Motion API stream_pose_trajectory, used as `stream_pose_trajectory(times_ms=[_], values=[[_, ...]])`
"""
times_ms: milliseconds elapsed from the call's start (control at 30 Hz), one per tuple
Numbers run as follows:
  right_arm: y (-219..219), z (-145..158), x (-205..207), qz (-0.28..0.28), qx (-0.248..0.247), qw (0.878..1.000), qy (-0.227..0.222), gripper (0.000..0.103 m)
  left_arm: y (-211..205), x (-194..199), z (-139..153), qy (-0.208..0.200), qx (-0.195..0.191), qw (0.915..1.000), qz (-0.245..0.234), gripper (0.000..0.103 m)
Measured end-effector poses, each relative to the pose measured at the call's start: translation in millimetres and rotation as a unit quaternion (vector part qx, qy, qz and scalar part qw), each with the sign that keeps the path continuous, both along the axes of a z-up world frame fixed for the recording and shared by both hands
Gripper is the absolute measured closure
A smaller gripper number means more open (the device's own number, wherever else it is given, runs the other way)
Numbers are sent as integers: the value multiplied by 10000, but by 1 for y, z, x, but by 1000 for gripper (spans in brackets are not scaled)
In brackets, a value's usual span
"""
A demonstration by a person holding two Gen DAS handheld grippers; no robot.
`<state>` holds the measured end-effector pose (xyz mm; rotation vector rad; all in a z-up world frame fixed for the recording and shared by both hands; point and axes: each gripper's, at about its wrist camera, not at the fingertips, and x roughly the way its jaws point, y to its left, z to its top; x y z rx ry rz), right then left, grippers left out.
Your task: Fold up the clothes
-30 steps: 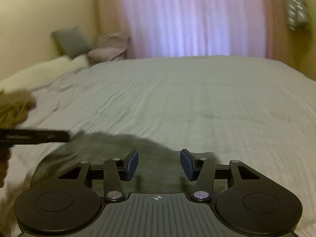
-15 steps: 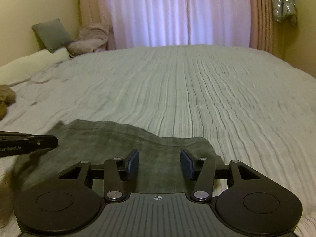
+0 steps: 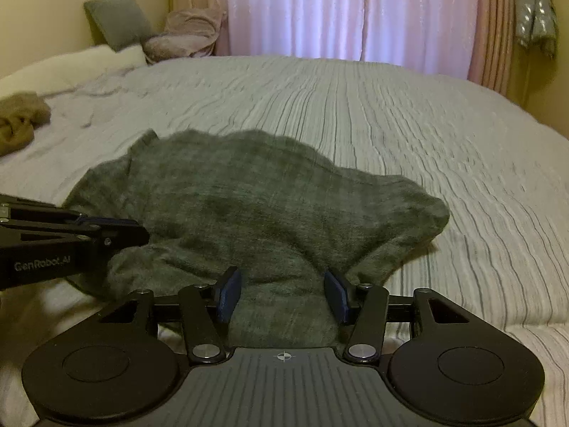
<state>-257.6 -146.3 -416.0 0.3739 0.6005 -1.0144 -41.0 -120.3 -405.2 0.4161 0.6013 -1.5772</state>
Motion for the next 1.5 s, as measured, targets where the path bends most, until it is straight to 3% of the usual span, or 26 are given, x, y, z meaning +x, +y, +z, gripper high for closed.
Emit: stream_pose_trajectory(times_ms=[133,200,300,400,633,767,1500], values=[[14,22,-13,-144,-243,9993,-233,52,25,7,18,33,-314,9993,222,97],[19,26,-18,-200,-293,9988,-340,52,29,11,16,51,-279,9986,443,97],[15,10,-14,-330,-105,9994,-40,52,26,19,5,224,-124,9976,639,98],[16,4,-15,-417,-32,9991,17,52,32,17,12,225,-168,9971,705,97],[47,27,-30,-728,90,9971,-211,51,63,13,27,363,61,9943,1005,97],[73,30,-32,-779,261,9963,-239,51,90,5,34,422,219,9928,1099,88],[181,82,-52,-911,-149,9952,-325,51,187,-46,83,-62,89,9951,983,70]])
